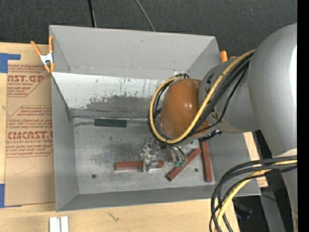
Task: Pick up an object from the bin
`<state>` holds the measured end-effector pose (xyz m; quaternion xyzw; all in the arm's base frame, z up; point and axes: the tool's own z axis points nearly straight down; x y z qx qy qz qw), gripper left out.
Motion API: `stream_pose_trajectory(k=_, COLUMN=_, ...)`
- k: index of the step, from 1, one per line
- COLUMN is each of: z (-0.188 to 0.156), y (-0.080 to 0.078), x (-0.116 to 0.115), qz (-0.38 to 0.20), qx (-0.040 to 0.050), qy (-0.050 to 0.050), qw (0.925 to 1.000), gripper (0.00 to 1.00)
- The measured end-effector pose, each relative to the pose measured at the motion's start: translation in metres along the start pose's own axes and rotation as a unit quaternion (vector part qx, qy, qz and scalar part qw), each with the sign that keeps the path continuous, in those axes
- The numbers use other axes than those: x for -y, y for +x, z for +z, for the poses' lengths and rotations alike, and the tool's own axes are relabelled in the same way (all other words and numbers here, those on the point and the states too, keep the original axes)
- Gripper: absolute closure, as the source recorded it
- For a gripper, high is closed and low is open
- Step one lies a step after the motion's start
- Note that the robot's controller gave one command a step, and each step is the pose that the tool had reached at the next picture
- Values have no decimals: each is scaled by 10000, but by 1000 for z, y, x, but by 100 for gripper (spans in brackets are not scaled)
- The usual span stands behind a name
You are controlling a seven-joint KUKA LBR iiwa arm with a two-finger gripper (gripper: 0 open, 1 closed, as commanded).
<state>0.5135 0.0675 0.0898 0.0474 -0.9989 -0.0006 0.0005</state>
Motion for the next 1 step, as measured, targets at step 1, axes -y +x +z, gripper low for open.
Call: stream_pose_trajectory(k=1, z=-154, y=-11, x=15, qz=-86, qx=26, qy=8, qw=10000, gripper=100)
